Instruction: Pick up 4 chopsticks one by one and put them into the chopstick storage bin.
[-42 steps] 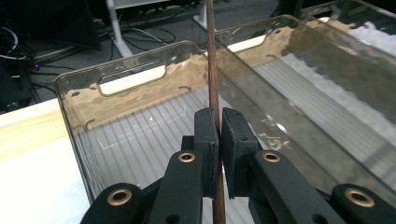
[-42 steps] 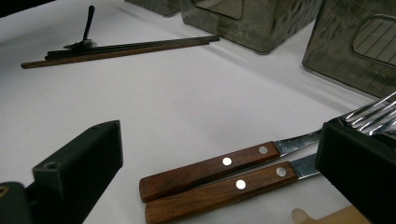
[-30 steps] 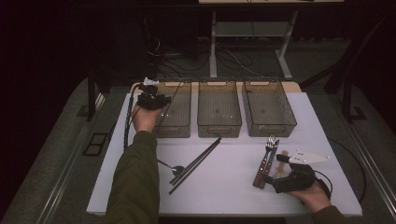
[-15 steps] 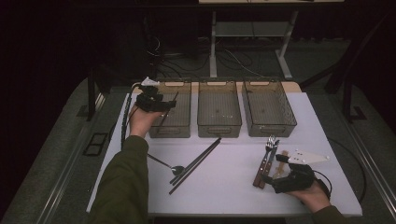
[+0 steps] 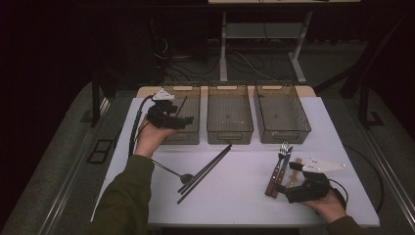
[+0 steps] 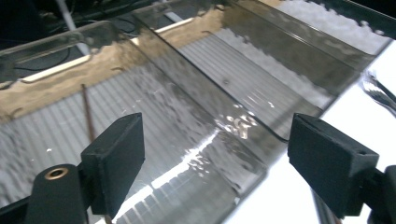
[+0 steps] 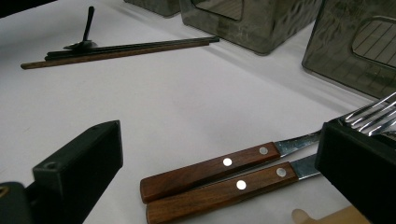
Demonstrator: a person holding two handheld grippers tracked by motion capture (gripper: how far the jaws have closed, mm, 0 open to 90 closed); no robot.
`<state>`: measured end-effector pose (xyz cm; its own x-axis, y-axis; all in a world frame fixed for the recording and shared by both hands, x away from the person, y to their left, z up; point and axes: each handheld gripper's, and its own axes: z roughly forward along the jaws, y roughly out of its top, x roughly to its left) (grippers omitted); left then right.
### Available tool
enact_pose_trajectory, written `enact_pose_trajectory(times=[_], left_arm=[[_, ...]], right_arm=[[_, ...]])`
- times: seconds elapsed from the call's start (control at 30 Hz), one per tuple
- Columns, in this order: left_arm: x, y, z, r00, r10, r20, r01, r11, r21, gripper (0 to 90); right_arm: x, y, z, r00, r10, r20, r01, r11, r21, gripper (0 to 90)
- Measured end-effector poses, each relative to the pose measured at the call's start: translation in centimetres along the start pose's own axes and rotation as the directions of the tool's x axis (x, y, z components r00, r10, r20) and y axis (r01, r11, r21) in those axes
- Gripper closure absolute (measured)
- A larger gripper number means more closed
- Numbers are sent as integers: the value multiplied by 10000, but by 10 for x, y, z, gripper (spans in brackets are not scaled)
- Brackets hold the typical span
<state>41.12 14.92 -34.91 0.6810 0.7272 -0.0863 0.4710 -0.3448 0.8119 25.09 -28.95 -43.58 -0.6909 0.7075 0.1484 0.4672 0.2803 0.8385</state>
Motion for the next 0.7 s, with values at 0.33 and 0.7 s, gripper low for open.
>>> enact_pose_trajectory(times=[0.33,0.7], left_arm=[[-38,-17,-9,9983,328,487,-328,9995,2,141],[-74,-51,-10,9957,501,781,-495,9987,-97,145]], right_arm=[[0,0,0,10000,-31,30,31,10000,-9,6],[0,0,0,10000,-10,53,10,10000,12,6]])
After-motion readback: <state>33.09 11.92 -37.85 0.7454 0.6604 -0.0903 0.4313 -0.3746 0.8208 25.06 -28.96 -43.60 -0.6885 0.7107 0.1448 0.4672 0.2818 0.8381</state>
